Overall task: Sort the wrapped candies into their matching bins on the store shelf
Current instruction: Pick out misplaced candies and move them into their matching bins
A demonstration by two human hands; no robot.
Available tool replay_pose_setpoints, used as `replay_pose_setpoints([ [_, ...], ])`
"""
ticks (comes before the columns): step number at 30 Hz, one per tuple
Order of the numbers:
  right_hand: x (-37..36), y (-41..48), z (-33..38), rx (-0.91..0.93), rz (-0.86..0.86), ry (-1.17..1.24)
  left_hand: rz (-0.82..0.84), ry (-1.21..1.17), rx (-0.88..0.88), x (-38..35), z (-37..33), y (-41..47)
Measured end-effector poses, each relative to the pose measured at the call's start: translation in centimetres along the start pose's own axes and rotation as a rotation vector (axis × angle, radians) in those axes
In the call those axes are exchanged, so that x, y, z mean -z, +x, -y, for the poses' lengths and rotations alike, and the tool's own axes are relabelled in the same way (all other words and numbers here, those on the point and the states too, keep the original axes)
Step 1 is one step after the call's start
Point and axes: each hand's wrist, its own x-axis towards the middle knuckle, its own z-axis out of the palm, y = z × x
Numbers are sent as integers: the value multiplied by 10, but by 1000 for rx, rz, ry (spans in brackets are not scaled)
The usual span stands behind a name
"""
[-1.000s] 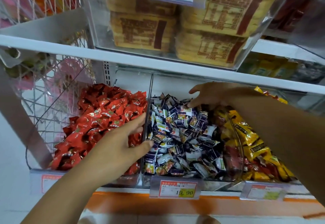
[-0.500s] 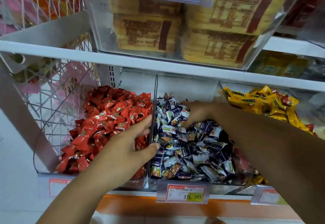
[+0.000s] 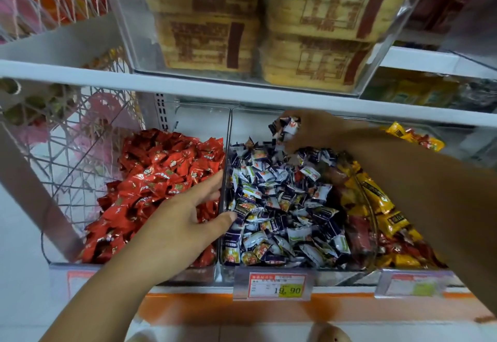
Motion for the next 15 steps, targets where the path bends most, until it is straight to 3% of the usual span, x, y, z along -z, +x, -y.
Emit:
replay_pose_setpoints([
  [6,-2,-24,34,136,213,104,30,8,0,1,-2,0],
  [10,8,-23,30,53,292,188,33,2,3,2,-2,0],
  [12,12,-20,22,-4,267,48,29,-4,0,2,-2,0],
  [15,4,-14,13,-100,329,-350,32,20,-6,1,-2,0],
])
